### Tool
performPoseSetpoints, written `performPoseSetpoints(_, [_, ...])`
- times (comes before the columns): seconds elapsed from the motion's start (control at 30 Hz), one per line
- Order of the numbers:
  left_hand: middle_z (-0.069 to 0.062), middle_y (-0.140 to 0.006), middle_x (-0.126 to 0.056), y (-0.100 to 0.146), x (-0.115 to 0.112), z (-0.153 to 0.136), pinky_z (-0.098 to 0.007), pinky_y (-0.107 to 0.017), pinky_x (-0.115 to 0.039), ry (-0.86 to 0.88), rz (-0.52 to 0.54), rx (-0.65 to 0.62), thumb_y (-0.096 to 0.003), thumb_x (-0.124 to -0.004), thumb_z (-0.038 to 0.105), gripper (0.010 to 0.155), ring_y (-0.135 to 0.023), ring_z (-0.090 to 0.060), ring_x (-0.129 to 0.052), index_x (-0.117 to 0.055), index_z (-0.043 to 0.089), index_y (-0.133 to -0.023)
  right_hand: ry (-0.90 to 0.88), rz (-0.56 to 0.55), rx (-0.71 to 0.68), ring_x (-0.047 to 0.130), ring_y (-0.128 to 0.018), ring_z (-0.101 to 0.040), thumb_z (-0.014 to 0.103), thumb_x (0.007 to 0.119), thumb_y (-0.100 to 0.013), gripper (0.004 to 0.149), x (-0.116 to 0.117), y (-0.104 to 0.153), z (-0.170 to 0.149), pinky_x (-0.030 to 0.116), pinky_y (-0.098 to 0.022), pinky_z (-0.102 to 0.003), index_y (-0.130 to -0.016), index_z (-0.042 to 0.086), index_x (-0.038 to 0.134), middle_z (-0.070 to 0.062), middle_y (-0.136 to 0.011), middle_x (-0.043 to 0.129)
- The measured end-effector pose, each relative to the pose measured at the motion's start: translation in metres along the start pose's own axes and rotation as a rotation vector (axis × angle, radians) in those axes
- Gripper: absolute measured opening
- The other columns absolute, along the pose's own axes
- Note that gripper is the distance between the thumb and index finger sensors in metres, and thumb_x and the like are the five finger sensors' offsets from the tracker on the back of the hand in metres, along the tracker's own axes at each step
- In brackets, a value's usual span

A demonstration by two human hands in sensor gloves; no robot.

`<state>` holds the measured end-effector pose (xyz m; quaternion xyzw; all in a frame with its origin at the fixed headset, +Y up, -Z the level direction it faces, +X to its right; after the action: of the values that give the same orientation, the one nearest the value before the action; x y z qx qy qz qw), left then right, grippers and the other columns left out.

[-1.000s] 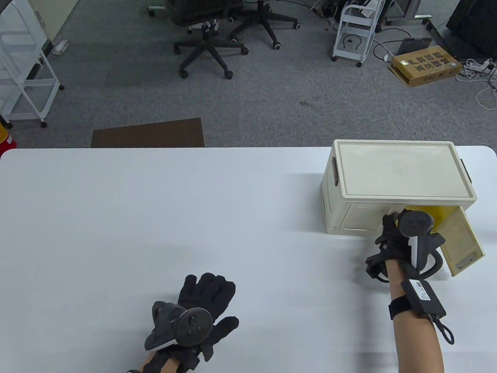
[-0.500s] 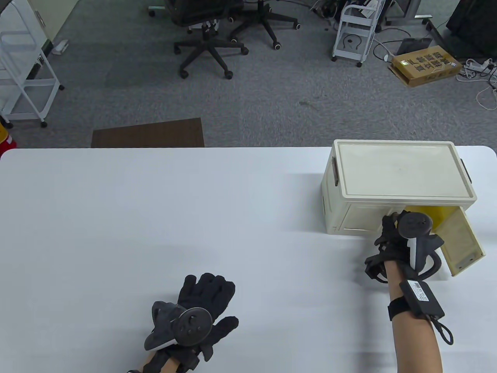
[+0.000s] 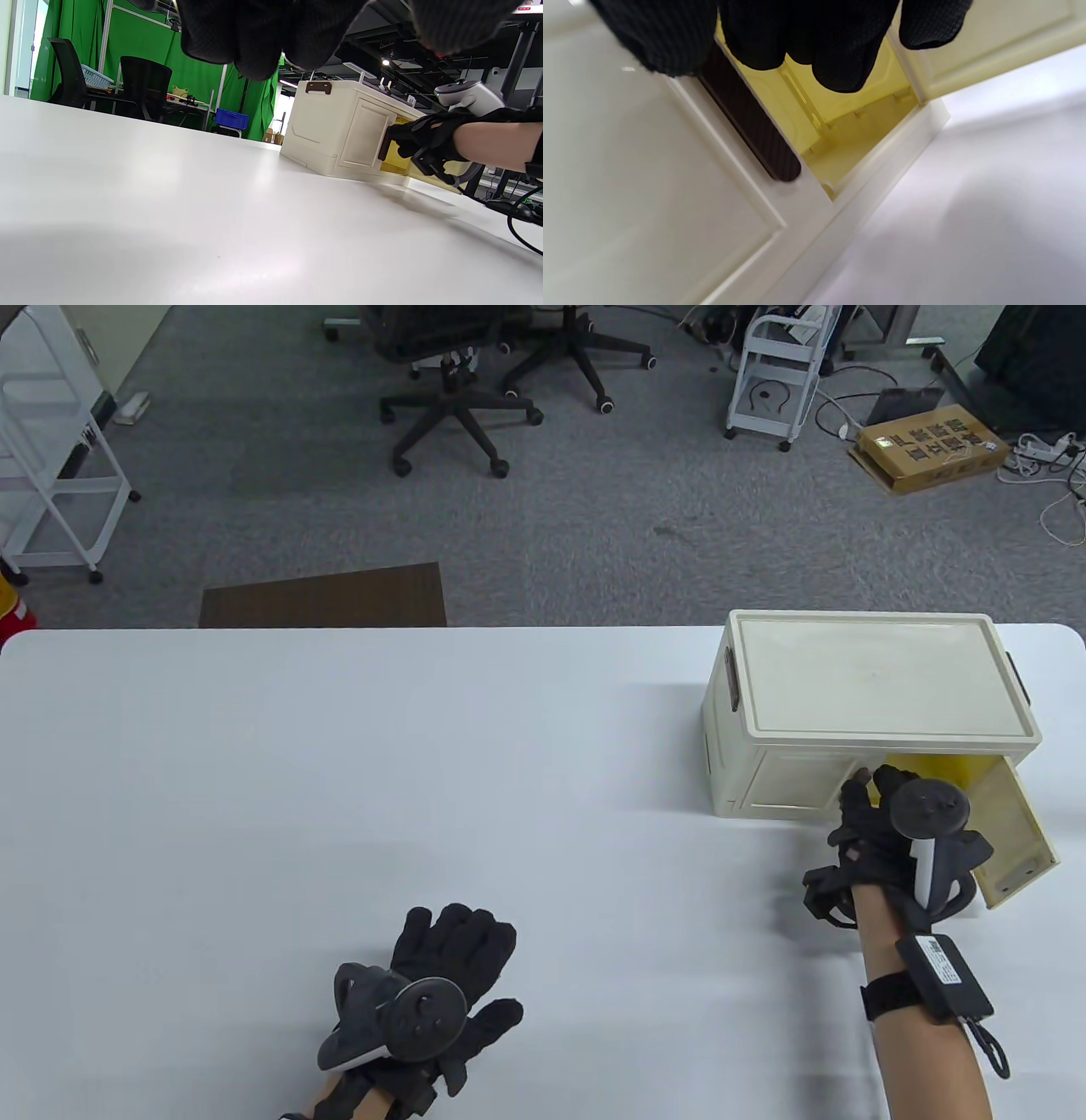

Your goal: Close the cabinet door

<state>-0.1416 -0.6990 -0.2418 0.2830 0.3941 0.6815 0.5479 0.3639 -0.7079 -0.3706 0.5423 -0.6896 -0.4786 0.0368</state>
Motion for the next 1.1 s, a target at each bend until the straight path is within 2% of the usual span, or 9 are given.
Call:
performPoseSetpoints(0.1, [-0.010,-0.111,-0.066,0.001,0.000,0.000,-0.065,-0.075,-0.043,-0.002,-0.002,0.001,-0.0385,-0.066,0.067,0.082,-0.106,-0.041,-0.064,-0.063,0.020,-0.106,-0.071,0.015,-0.061,0.077,-0.090,-0.020,0.051,0.077,-0.036,0.063,-0.019,0.011,0.001,0.059,-0.072,-0.053,-0.092,0.026,0.064,0.004,-0.104,0.055])
performPoseSetpoints(0.2, [-0.009,-0.111,-0.066,0.002,0.001,0.001,-0.065,-0.075,-0.043,-0.007,0.006,0.004,-0.0386,-0.065,0.067,0.082,-0.106,-0.041,-0.064,-0.063,0.020,-0.106,-0.092,-0.023,-0.204,0.080,-0.088,-0.019,0.051,0.077,-0.036,0.060,-0.047,0.034,0.006,0.059,-0.071,-0.053,-0.090,0.027,0.068,0.005,-0.103,0.059])
performPoseSetpoints(0.4, [-0.009,-0.111,-0.066,0.003,0.002,0.001,-0.064,-0.075,-0.044,-0.019,0.018,0.016,-0.0386,-0.065,0.067,0.082,-0.106,-0.041,-0.065,-0.063,0.020,-0.106,-0.169,-0.262,-0.394,0.088,-0.081,-0.017,0.050,0.078,-0.036,0.050,-0.114,0.074,0.005,0.062,-0.071,-0.052,-0.082,0.028,0.078,0.008,-0.097,0.070])
performPoseSetpoints(0.53, [-0.009,-0.110,-0.066,0.004,0.002,0.001,-0.064,-0.075,-0.044,-0.022,0.021,0.030,-0.0386,-0.065,0.067,0.081,-0.106,-0.041,-0.065,-0.064,0.021,-0.105,-0.145,-0.434,-0.409,0.089,-0.080,-0.016,0.049,0.078,-0.037,0.048,-0.148,0.083,-0.013,0.061,-0.071,-0.052,-0.080,0.029,0.079,0.009,-0.096,0.072])
performPoseSetpoints(0.63, [-0.009,-0.110,-0.067,0.003,0.000,-0.002,-0.064,-0.075,-0.044,-0.020,0.012,0.050,-0.0385,-0.065,0.067,0.081,-0.106,-0.041,-0.065,-0.064,0.021,-0.105,-0.155,-0.485,-0.343,0.087,-0.082,-0.017,0.051,0.079,-0.036,0.052,-0.163,0.074,-0.032,0.060,-0.072,-0.052,-0.083,0.028,0.076,0.008,-0.098,0.069])
performPoseSetpoints(0.83, [-0.009,-0.110,-0.067,0.003,-0.001,-0.007,-0.064,-0.075,-0.045,-0.015,0.016,0.083,-0.0385,-0.066,0.066,0.081,-0.105,-0.041,-0.066,-0.064,0.020,-0.105,-0.175,-0.483,-0.204,0.077,-0.091,-0.022,0.054,0.079,-0.035,0.066,-0.170,0.049,-0.066,0.056,-0.073,-0.054,-0.093,0.026,0.065,0.004,-0.105,0.056])
performPoseSetpoints(0.9, [-0.009,-0.110,-0.067,0.003,-0.001,-0.008,-0.064,-0.075,-0.045,-0.013,0.015,0.094,-0.0386,-0.066,0.066,0.081,-0.105,-0.041,-0.066,-0.065,0.020,-0.105,-0.170,-0.422,-0.167,0.072,-0.095,-0.027,0.056,0.080,-0.033,0.075,-0.164,0.038,-0.074,0.054,-0.073,-0.056,-0.098,0.024,0.059,0.000,-0.108,0.050])
performPoseSetpoints(1.0, [-0.009,-0.110,-0.068,0.003,-0.001,-0.009,-0.063,-0.075,-0.045,-0.012,0.012,0.104,-0.0386,-0.066,0.066,0.080,-0.105,-0.041,-0.066,-0.065,0.020,-0.105,-0.135,-0.322,-0.105,0.060,-0.101,-0.036,0.059,0.084,-0.030,0.095,-0.152,0.026,-0.081,0.047,-0.074,-0.061,-0.106,0.022,0.039,-0.006,-0.112,0.036])
performPoseSetpoints(1.1, [-0.009,-0.109,-0.068,0.003,-0.001,-0.009,-0.063,-0.075,-0.046,-0.014,0.008,0.107,-0.0386,-0.066,0.066,0.080,-0.105,-0.041,-0.067,-0.065,0.020,-0.105,-0.108,-0.285,-0.054,0.060,-0.101,-0.036,0.058,0.084,-0.029,0.097,-0.143,0.017,-0.090,0.048,-0.074,-0.061,-0.106,0.022,0.038,-0.006,-0.112,0.037])
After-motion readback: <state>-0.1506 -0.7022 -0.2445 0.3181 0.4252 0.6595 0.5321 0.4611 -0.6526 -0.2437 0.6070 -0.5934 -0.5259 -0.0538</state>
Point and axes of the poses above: the tracker on the back of each hand, its own z axis roughly to the thumb side, its own y axis roughly from the fingertips to the wrist, x = y × z, the point moved 3 cm from there along -y, roughly from the wrist to the fingertips
